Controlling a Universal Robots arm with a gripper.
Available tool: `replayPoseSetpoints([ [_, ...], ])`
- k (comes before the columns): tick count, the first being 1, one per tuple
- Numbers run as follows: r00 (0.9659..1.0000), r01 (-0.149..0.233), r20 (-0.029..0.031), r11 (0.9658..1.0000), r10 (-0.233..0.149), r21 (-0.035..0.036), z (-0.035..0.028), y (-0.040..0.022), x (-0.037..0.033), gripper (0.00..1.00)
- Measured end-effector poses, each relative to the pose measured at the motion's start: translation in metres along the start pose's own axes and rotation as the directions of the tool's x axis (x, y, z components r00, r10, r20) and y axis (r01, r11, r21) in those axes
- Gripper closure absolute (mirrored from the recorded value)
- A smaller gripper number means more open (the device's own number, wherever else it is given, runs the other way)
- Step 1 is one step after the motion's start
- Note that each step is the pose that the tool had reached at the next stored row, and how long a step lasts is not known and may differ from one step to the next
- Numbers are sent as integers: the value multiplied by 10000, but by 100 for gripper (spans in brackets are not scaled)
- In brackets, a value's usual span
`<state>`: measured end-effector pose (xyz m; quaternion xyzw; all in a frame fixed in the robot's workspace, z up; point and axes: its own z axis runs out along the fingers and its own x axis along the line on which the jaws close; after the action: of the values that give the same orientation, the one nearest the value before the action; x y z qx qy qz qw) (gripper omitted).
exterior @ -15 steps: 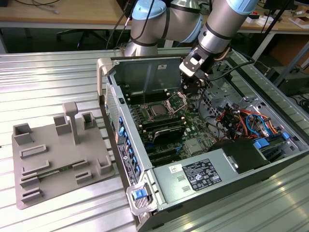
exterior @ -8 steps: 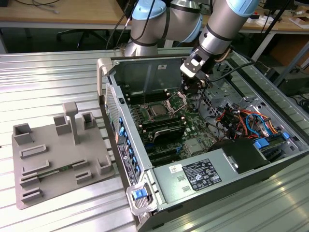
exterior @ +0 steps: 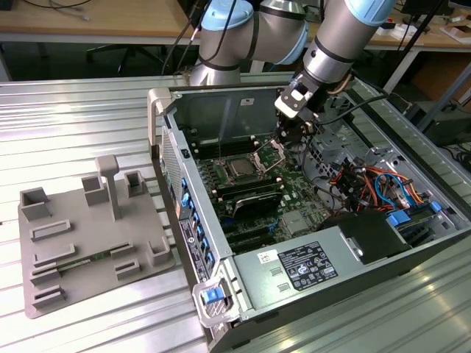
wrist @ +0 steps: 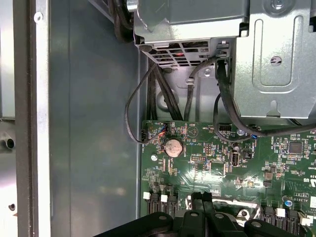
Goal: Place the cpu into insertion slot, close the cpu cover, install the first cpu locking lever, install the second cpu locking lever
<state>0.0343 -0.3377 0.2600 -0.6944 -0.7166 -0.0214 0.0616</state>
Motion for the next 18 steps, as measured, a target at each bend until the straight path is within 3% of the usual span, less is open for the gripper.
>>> replayPoseSetpoints([
  [5,10000,1,-1,10000,-1,0,26,17,-4,89],
  [8,10000,34,3,10000,-34,6,41,82,-8,89],
  [14,9986,525,28,9986,-525,70,58,195,-17,89],
  [18,9983,580,29,9983,-580,77,84,195,-97,89],
])
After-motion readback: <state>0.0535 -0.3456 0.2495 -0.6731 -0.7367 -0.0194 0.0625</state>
